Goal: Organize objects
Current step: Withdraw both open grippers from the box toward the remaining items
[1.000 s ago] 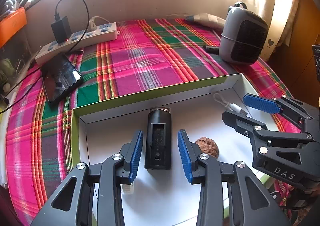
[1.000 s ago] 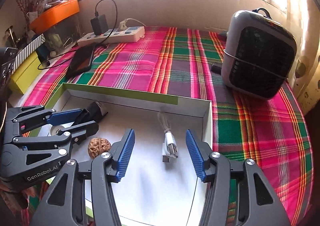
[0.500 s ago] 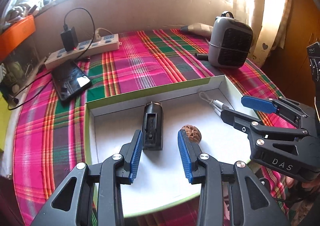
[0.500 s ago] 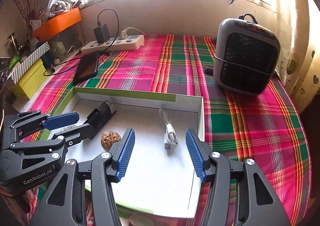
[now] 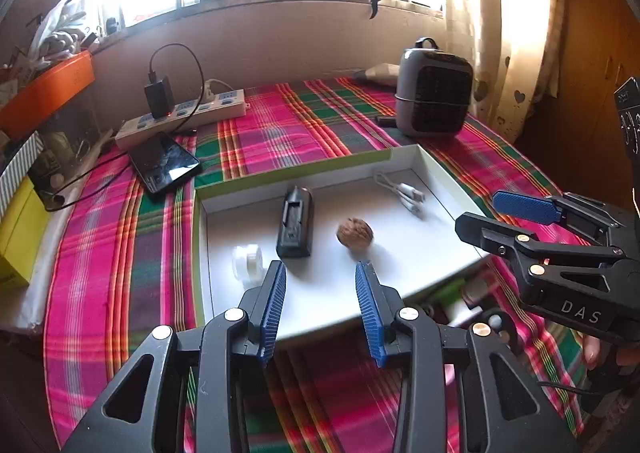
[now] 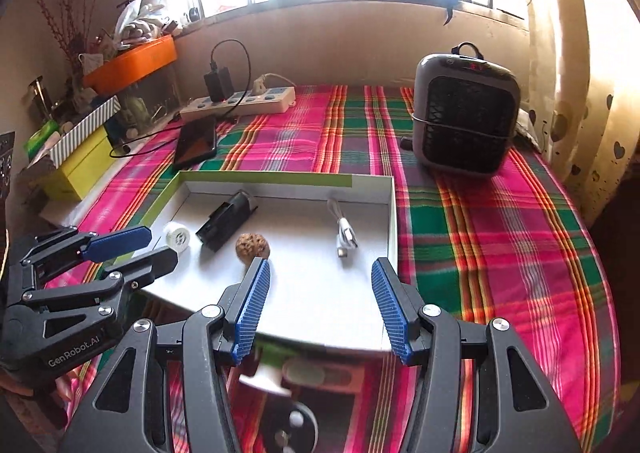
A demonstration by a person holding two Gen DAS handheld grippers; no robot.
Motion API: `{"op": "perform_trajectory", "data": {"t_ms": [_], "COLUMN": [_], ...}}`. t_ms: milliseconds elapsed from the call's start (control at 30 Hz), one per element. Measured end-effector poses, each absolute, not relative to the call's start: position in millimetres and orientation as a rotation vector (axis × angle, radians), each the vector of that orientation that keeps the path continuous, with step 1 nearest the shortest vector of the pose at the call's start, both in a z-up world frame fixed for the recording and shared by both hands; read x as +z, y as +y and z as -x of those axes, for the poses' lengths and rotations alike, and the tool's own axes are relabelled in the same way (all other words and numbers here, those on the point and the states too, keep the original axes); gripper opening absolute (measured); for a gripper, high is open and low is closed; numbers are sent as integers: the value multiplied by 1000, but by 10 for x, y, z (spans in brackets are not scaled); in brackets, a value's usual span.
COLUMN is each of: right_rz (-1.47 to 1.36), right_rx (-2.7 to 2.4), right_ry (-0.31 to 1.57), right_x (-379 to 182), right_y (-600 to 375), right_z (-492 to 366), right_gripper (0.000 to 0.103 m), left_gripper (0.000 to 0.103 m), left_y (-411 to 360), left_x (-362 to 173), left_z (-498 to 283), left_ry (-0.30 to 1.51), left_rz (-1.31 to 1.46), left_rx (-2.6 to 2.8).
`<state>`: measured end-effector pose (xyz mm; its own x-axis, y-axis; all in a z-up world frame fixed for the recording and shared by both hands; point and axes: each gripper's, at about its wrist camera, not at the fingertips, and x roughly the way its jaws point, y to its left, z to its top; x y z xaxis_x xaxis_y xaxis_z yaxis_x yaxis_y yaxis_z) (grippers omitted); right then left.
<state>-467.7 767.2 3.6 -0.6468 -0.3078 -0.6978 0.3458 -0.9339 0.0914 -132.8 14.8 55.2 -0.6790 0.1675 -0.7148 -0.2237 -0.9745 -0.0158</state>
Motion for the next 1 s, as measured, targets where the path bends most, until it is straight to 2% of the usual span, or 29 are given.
{"op": "perform_trajectory", "data": {"t_ms": [300, 1000], "right_rz": [-1055, -1116], "right_rx": [-2589, -2565], "right_ry": [67, 27], "right_x": [6, -401], "right_y": [7805, 8079], "right_z": [4310, 3881], "right_gripper": [54, 54], "left_gripper": [34, 34], "left_y": [207, 98], "left_x": [485, 109], "left_z": [977, 670], "left_ry": [130, -79], "left_rz": [1108, 1162], "left_rx": [2685, 2497]}}
